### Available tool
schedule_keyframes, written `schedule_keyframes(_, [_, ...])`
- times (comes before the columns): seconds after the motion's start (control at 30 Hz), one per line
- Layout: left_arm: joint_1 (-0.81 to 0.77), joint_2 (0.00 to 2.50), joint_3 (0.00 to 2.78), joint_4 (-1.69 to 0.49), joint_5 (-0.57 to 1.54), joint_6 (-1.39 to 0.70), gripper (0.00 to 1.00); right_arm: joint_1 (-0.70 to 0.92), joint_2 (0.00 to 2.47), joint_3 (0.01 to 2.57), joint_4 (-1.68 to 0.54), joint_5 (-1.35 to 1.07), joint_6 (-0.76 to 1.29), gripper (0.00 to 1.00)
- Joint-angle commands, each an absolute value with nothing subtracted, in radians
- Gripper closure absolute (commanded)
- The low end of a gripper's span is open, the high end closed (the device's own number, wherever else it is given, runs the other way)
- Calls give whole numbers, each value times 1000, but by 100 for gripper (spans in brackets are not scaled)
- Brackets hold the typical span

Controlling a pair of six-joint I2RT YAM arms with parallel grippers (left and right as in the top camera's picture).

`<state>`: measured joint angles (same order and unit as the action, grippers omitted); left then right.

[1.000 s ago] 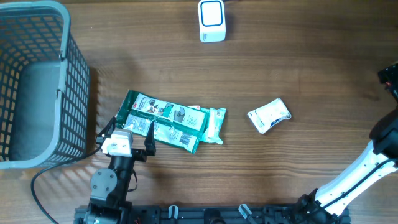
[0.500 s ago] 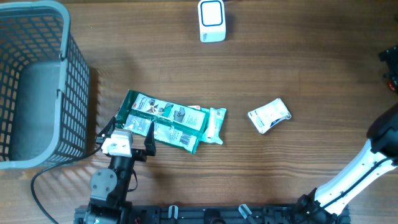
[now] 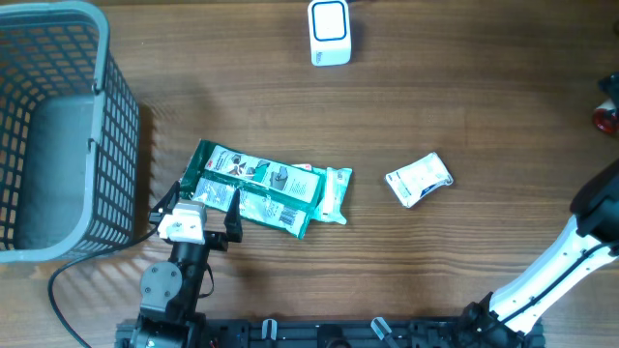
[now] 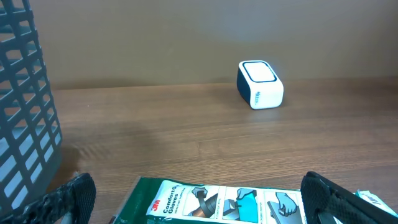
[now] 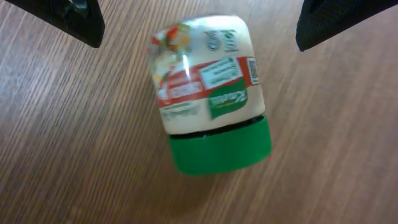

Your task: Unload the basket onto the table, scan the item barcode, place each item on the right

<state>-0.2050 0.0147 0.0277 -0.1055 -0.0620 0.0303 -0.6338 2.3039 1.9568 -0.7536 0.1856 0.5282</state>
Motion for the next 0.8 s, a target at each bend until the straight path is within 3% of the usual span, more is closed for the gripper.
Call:
schedule_keyframes(0.0, [-212,9,23,-102,-72,17,0,-643,2407,1956,-756,218,505,2])
schedule_keyframes(0.43, [-211,9,23,-102,-72,17,0,-710,2430,1960,-764,291,549,29])
schedule_keyframes(0.63, [-212,10,23,-102,-72,17,0,-721,2385,1961,-830,292,550,30])
schedule_keyframes(0.77, [-212,10,23,-102,-72,17,0,-744,2373,1961,-879,297,550,26])
